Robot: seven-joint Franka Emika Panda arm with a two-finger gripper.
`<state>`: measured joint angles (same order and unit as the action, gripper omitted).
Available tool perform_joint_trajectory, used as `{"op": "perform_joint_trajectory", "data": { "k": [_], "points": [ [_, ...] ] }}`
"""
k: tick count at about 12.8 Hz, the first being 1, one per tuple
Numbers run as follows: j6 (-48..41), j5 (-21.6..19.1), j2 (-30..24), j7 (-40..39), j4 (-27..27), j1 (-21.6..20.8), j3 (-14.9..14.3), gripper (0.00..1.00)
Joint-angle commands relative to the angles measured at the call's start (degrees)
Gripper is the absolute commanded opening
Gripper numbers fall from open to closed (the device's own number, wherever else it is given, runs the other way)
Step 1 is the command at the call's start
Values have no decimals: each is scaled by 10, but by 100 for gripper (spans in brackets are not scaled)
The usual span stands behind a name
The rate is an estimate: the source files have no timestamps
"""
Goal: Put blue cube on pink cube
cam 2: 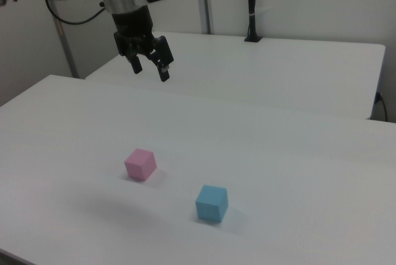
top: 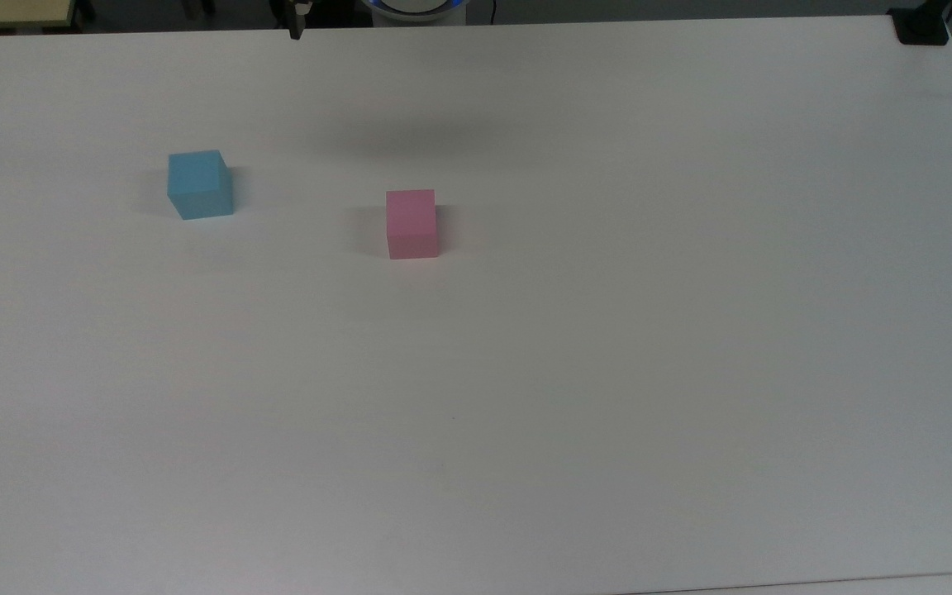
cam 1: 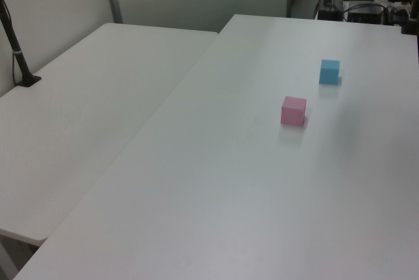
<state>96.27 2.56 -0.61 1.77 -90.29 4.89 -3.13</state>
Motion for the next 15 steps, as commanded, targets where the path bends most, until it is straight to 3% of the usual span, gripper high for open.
{"op": "perform_joint_trajectory", "data": {
  "k": [1,15],
  "points": [
    [22,-9,-2,0,2,-2,-11,100],
    [16,11,-1,22,2,-8,-5,100]
  ]
}}
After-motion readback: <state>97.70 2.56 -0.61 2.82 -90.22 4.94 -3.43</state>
